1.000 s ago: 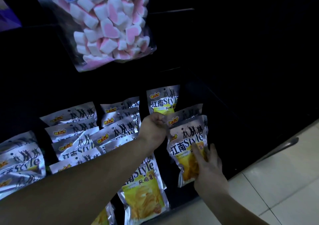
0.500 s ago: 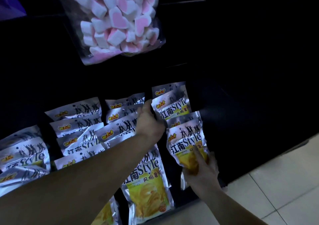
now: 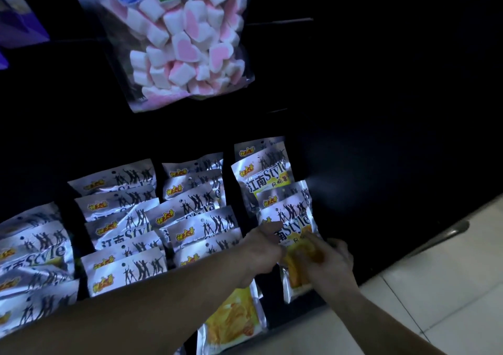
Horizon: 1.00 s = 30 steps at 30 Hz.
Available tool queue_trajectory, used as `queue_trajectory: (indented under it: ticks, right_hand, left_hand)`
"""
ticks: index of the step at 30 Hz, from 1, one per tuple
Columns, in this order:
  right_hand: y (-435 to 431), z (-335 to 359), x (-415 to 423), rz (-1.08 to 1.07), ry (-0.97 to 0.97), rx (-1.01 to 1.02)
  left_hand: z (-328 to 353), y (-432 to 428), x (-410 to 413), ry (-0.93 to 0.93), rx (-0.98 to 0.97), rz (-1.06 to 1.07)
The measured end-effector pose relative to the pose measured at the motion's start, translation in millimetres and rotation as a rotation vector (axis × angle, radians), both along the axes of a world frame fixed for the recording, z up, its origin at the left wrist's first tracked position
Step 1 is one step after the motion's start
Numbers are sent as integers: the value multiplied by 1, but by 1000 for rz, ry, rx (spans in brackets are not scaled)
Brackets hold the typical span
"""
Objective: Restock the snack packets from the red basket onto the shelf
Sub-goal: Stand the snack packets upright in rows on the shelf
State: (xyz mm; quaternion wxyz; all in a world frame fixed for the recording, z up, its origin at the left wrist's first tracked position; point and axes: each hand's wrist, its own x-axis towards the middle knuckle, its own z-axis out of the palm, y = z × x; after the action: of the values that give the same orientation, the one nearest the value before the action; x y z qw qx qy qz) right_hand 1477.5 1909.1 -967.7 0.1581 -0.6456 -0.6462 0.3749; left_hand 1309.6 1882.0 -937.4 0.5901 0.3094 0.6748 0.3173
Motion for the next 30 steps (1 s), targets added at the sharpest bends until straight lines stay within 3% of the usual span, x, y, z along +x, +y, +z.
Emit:
queue_trajectory:
  ticks: [4, 8, 11, 14, 18, 25, 30]
  right_hand:
    - [1, -7, 10, 9, 157, -81]
    - [-4, -7, 12, 38, -5, -88]
    - [-9, -1, 6, 22, 1, -202]
    - [-12, -6, 2, 80, -32, -221]
    - [-15, -7, 4, -4, -22, -240]
    - [-4, 1, 12, -37, 105, -271]
    - [-4, 1, 12, 38, 37, -213]
  left_hand:
    - [-2, -11, 5, 85, 43, -59]
    - [-4, -18, 9, 225, 52, -187]
    - [-4, -21, 16, 179, 33, -220]
    - [-5, -22, 24, 149, 47, -237]
    - [-2, -27, 36, 126, 74, -330]
    - [-8, -24, 35, 26, 107, -65]
    - [-19, -27, 32, 258, 155, -111]
